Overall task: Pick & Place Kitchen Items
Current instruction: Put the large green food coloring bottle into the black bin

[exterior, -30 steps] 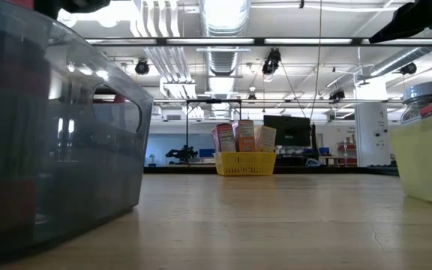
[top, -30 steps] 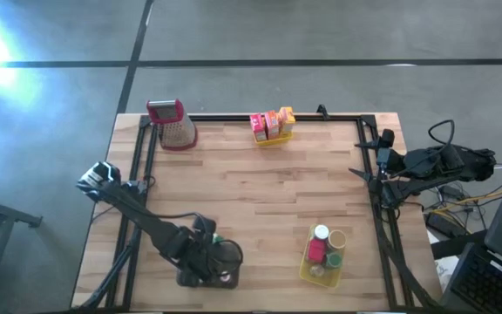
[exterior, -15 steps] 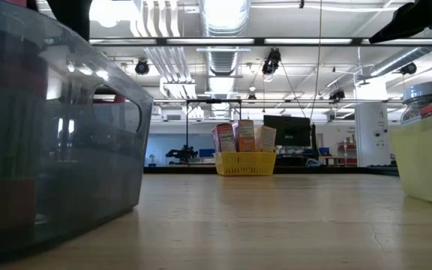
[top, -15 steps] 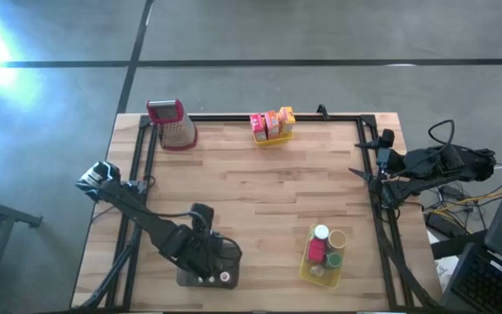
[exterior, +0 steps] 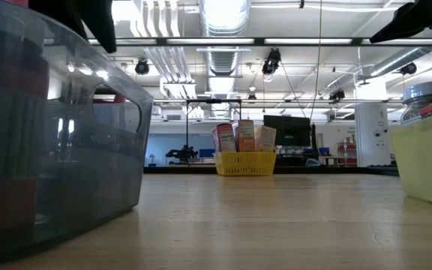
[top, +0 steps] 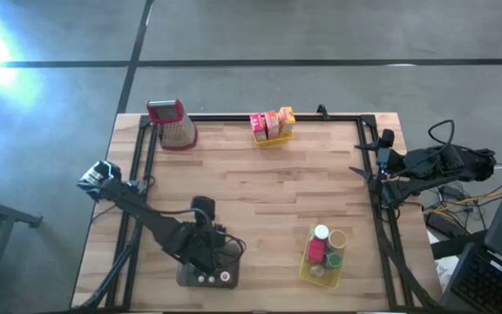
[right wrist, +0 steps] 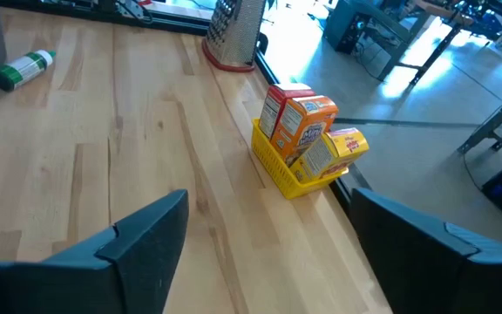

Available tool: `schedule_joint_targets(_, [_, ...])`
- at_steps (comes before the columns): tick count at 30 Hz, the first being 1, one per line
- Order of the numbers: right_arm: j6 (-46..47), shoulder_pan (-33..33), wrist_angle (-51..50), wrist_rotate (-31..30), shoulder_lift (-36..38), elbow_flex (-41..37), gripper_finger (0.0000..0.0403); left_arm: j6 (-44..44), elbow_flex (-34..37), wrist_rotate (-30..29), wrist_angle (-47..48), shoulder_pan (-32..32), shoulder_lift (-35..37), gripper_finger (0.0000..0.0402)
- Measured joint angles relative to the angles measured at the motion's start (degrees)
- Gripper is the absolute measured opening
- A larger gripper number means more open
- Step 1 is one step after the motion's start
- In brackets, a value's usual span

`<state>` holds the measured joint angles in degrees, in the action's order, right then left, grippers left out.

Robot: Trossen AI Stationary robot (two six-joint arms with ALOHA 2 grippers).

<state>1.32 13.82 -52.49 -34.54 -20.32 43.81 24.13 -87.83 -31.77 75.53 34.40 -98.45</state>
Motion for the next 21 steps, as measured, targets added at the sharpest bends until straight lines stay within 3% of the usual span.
schedule_joint_targets(8, [0.0,0.0,0.0,0.0,0.0,0.0,0.0287,-0.9,0.0,0.3,-0.2,-1.2,0.0,0.0232])
schedule_joint_targets(21, [0.0,0.0,0.0,0.0,0.0,0.0,0.0251,-7.6,0.6,11.5,-1.4,-9.3,4.8,0.0232])
